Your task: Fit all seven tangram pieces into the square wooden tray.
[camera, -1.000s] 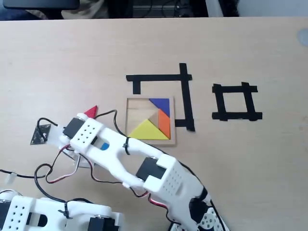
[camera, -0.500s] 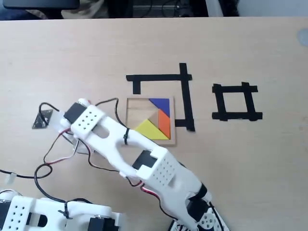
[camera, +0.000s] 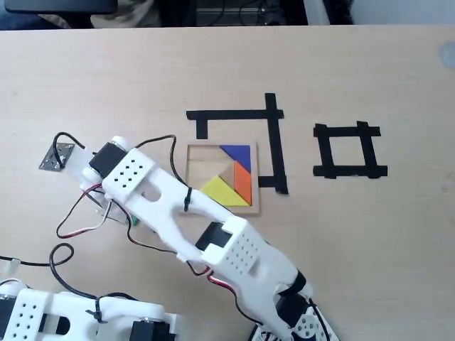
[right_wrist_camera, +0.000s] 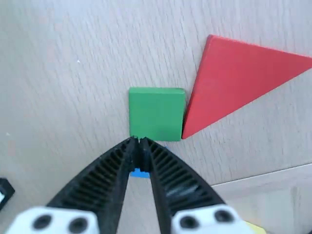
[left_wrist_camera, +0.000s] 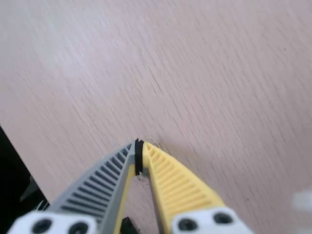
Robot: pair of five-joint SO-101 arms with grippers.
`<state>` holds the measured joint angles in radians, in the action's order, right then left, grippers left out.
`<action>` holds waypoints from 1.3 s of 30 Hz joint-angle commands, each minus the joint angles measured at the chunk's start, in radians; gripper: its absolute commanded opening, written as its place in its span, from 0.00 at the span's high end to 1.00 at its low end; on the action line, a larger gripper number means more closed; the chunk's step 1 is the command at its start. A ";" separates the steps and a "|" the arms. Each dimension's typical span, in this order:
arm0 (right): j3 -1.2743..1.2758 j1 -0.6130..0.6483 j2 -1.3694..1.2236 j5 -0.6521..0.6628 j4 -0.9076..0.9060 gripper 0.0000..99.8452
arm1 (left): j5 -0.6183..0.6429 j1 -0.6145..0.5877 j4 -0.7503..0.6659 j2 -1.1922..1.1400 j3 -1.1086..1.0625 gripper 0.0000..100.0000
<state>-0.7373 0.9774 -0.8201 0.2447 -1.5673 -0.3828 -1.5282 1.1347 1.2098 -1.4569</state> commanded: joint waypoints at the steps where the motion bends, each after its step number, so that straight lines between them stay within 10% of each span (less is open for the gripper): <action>1: -0.059 0.040 -0.036 -0.037 0.026 0.84 | 0.009 0.001 -0.003 0.011 0.053 0.97; 39: -0.124 0.031 -0.148 0.161 0.011 0.72 | 0.011 0.001 -0.038 0.011 0.042 0.97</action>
<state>-0.8401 1.0173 -0.9659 0.4074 -1.5505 -0.3798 -1.5282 1.1086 1.2098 -1.4569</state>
